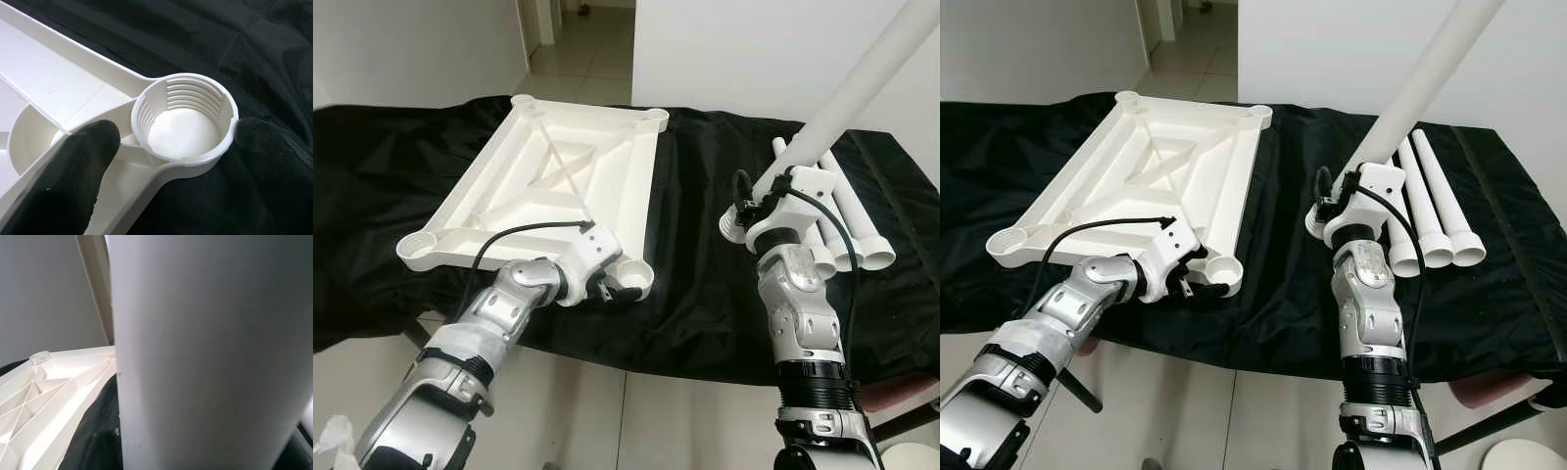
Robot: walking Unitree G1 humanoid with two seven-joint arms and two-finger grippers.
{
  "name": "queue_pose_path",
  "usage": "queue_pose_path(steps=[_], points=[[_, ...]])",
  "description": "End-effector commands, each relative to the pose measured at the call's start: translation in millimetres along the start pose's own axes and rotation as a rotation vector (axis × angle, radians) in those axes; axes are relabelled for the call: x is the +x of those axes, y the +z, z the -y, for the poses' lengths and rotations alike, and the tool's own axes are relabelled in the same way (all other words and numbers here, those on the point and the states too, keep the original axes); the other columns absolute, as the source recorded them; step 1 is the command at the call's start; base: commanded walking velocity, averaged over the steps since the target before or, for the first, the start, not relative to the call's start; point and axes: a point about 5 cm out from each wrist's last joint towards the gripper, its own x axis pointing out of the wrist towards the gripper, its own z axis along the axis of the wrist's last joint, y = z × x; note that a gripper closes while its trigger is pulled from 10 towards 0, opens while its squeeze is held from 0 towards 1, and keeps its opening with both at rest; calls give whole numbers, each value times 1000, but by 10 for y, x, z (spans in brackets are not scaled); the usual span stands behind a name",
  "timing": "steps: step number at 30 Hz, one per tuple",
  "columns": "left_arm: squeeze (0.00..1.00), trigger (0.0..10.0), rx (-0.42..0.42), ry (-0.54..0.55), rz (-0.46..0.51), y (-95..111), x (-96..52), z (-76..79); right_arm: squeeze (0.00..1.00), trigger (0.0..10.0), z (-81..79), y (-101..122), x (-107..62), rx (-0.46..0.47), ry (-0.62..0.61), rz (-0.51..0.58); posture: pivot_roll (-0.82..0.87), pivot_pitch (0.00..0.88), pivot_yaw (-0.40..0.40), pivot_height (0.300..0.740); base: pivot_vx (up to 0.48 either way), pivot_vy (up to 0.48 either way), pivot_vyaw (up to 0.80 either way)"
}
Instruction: Building children table
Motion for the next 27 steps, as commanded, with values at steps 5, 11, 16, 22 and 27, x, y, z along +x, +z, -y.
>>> queue_pose_path(steps=[5,11,16,22,27], points=[[0,10000,19,-173,-8,-22,167,330,0,10000,-11,42,1,-2,-1,16,-49,41,25,740,0,0,0],[0,10000,14,-230,7,29,249,468,0,10000,-10,40,1,-4,-2,13,-51,45,31,740,0,0,0],[0,10000,13,-279,49,148,372,631,0,10000,-11,35,-2,-6,-4,11,-52,49,36,740,0,0,0],[0,10000,5,-307,110,338,546,822,0,10000,-19,27,-6,-5,-6,8,-49,55,41,740,0,0,0],[0,10000,-7,-290,165,538,699,940,0,10000,-36,-3,-16,4,1,-6,-47,55,42,740,0,0,0]])
